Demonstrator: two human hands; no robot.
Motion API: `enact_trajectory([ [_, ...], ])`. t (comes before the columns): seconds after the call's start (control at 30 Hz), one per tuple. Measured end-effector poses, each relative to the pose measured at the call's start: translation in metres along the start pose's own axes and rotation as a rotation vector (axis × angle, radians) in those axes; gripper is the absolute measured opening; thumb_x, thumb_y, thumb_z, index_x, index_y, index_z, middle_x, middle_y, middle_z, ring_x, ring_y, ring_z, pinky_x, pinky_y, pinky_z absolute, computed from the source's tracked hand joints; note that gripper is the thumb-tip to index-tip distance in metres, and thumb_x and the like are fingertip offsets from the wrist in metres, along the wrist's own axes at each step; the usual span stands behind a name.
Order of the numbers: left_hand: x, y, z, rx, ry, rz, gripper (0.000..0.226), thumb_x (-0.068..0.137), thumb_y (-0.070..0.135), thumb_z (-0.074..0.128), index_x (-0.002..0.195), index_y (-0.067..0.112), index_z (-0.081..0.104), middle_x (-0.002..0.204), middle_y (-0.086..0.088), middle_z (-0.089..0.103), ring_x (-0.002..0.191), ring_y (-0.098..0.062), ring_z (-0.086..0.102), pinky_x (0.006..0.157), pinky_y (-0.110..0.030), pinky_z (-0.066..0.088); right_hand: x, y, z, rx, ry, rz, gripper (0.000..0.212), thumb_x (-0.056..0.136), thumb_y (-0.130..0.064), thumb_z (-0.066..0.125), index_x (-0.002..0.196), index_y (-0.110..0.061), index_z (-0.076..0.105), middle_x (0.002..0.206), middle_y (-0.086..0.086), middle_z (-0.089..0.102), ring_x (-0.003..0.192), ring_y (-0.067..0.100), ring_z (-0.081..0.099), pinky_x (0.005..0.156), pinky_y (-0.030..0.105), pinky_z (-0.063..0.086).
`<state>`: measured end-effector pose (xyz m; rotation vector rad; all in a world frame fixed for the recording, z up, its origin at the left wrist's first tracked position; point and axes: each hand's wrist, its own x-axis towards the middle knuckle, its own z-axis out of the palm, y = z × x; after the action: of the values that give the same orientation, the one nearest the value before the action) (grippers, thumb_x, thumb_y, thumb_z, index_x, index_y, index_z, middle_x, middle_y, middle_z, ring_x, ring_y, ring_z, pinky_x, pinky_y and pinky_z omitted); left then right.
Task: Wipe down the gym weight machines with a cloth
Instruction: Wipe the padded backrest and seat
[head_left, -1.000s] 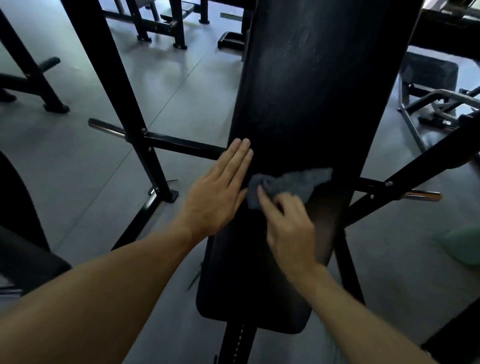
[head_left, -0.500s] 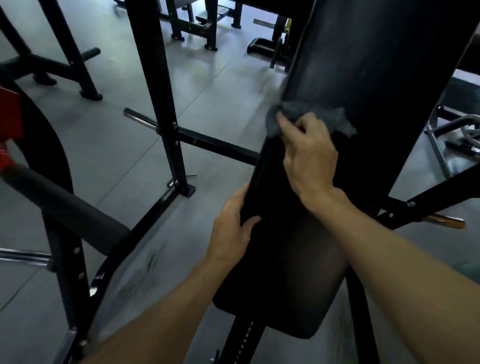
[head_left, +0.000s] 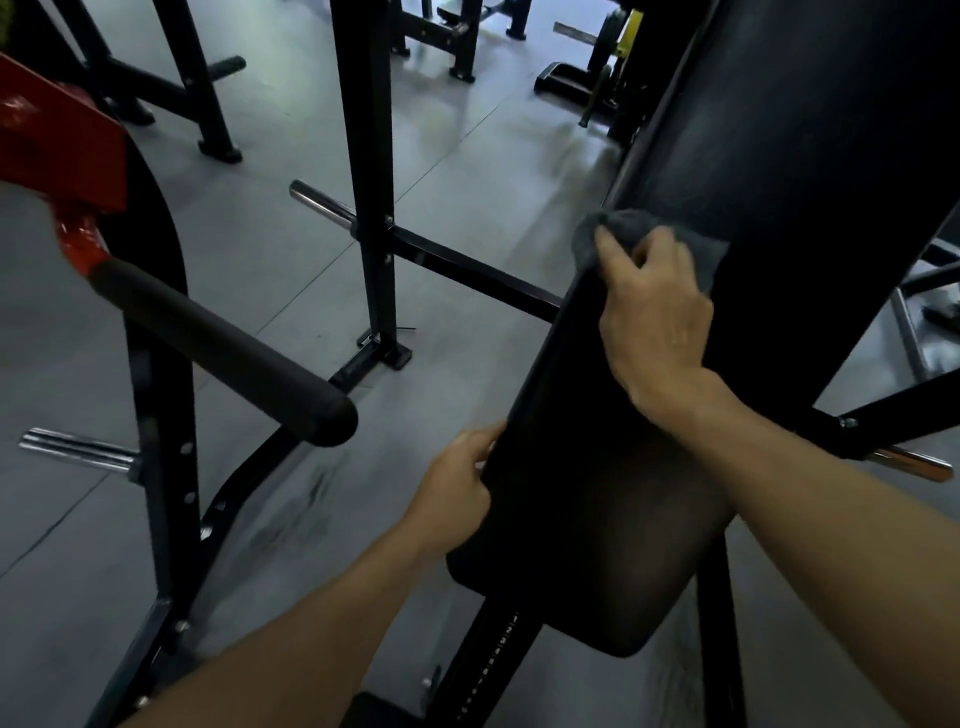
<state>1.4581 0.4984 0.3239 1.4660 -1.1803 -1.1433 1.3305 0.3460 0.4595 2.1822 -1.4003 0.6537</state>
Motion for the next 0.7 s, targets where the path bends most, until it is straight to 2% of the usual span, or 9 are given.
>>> enact_trajectory([
  [0.07, 0.000, -0.003, -0.003, -0.054, -0.006, -0.069, 0.056, 0.095, -0.004, 0.063, 0.138, 0.032, 0.059, 0.133, 0.009, 0.058, 0.119, -0.007, 0.060, 0.104, -0.035, 0.052, -0.011, -0.010, 0.000, -0.013, -0.041, -0.035, 0.057, 0.081, 0.001, 0.064, 0.134, -0.019, 0.060, 0.106, 0.016, 0.053, 0.092, 0.035, 0.054, 0.053, 0.034, 0.034],
  [0.17, -0.001, -0.005, -0.006, -0.160, -0.007, -0.182, 0.062, 0.092, -0.020, 0.051, 0.136, 0.024, 0.056, 0.127, 0.009, 0.061, 0.126, -0.017, 0.059, 0.102, -0.046, 0.054, -0.084, -0.031, 0.009, 0.006, -0.157, -0.218, 0.057, 0.075, 0.001, 0.068, 0.130, -0.014, 0.062, 0.108, 0.018, 0.056, 0.089, 0.035, 0.057, 0.047, 0.033, 0.043],
  [0.3, -0.006, -0.015, -0.011, -0.242, 0.012, -0.269, 0.070, 0.091, -0.025, 0.047, 0.149, 0.013, 0.041, 0.126, 0.007, 0.061, 0.125, -0.012, 0.058, 0.099, -0.041, 0.056, -0.157, -0.055, 0.027, -0.035, -0.241, -0.292, 0.053, 0.081, -0.005, 0.054, 0.133, -0.013, 0.062, 0.104, 0.016, 0.059, 0.085, 0.031, 0.058, 0.048, 0.032, 0.049],
  [0.37, -0.011, -0.015, -0.013, -0.270, 0.004, -0.293, 0.073, 0.088, -0.029, 0.042, 0.149, 0.012, 0.042, 0.125, 0.005, 0.061, 0.123, -0.011, 0.058, 0.097, -0.038, 0.057, -0.158, -0.060, 0.028, -0.066, -0.230, -0.358, 0.047, 0.086, -0.008, 0.048, 0.131, -0.012, 0.063, 0.102, 0.014, 0.060, 0.083, 0.030, 0.058, 0.049, 0.033, 0.048],
  [0.43, -0.014, -0.014, -0.012, -0.264, 0.011, -0.308, 0.075, 0.086, -0.030, 0.038, 0.147, 0.011, 0.044, 0.125, 0.004, 0.062, 0.125, -0.014, 0.058, 0.099, -0.040, 0.056, -0.144, -0.051, 0.022, -0.095, -0.228, -0.417, 0.044, 0.087, -0.010, 0.053, 0.129, -0.012, 0.063, 0.100, 0.015, 0.059, 0.082, 0.030, 0.058, 0.049, 0.034, 0.046],
  [0.5, -0.015, -0.013, -0.009, -0.254, 0.018, -0.314, 0.071, 0.087, -0.027, 0.042, 0.148, 0.009, 0.044, 0.126, 0.003, 0.061, 0.125, -0.014, 0.057, 0.103, -0.044, 0.053, -0.117, -0.032, 0.015, -0.086, -0.195, -0.390, 0.046, 0.089, -0.008, 0.050, 0.133, -0.012, 0.061, 0.102, 0.018, 0.058, 0.083, 0.034, 0.057, 0.050, 0.036, 0.046],
  [0.6, -0.018, -0.011, -0.007, -0.237, 0.015, -0.328, 0.070, 0.090, -0.022, 0.050, 0.152, 0.010, 0.042, 0.131, 0.004, 0.059, 0.126, -0.012, 0.055, 0.107, -0.045, 0.050, -0.080, -0.007, 0.006, -0.053, -0.167, -0.220, 0.057, 0.091, 0.002, 0.047, 0.145, -0.015, 0.052, 0.108, 0.021, 0.053, 0.090, 0.037, 0.054, 0.057, 0.041, 0.050],
  [0.7, -0.019, -0.007, -0.010, -0.292, 0.037, -0.342, 0.069, 0.090, -0.027, 0.042, 0.150, 0.007, 0.041, 0.131, -0.003, 0.058, 0.124, -0.017, 0.055, 0.106, -0.042, 0.051, -0.096, -0.009, 0.011, 0.025, -0.134, -0.189, 0.062, 0.086, 0.007, 0.053, 0.145, -0.012, 0.052, 0.106, 0.021, 0.053, 0.089, 0.037, 0.053, 0.054, 0.039, 0.049],
])
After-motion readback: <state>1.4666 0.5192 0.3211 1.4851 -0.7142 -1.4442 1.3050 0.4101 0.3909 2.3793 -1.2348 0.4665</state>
